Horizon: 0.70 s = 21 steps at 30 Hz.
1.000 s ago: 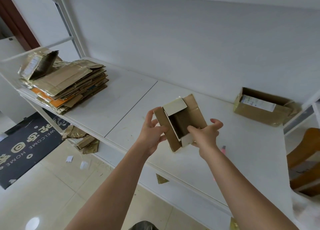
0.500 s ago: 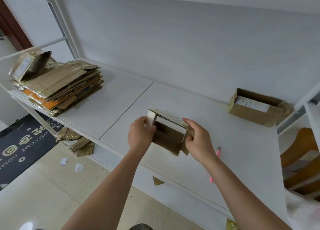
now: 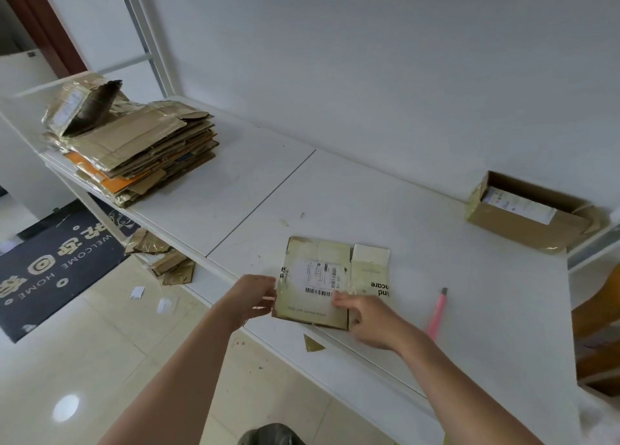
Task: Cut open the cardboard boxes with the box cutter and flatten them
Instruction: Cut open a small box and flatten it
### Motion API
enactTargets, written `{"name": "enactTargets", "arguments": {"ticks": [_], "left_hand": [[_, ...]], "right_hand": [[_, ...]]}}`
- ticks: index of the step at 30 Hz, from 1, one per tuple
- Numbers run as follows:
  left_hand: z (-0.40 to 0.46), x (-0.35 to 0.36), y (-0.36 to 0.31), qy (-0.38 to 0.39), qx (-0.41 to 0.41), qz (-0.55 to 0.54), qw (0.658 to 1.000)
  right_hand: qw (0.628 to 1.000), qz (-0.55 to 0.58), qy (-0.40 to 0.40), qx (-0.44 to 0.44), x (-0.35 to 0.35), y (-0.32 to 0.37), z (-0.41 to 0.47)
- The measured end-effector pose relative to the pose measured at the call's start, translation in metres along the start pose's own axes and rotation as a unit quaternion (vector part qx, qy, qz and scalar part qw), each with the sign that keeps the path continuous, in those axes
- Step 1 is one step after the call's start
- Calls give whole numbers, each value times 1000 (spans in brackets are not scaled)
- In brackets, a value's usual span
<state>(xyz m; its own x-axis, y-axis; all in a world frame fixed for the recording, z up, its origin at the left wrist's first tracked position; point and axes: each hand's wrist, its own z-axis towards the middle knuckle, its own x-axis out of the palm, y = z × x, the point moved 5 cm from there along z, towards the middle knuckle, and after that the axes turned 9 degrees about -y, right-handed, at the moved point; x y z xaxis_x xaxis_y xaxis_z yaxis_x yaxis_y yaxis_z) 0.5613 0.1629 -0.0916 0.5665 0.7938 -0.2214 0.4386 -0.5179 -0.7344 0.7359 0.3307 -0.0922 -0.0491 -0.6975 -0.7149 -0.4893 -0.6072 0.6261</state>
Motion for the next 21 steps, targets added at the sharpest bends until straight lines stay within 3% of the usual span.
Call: {"name": "enactTargets", "arguments": {"ticks": [3, 5, 9, 15, 21], "left_hand": [[8, 12, -6, -60, 69, 119, 989], [9, 20, -12, -99, 98, 198, 970], [14, 30, -20, -107, 108, 291, 945], [10, 28, -25, -89, 81, 260, 958], [-14, 7, -30, -32, 31, 10, 999]], "right_hand": [[997, -12, -68, -19, -13, 3, 17], [987, -109, -102, -52, -14, 3, 24], [974, -216, -66, 0, 10, -19, 24], [965, -260, -6, 42, 17, -26, 34], [984, -164, -74, -5, -6, -4, 31]]}}
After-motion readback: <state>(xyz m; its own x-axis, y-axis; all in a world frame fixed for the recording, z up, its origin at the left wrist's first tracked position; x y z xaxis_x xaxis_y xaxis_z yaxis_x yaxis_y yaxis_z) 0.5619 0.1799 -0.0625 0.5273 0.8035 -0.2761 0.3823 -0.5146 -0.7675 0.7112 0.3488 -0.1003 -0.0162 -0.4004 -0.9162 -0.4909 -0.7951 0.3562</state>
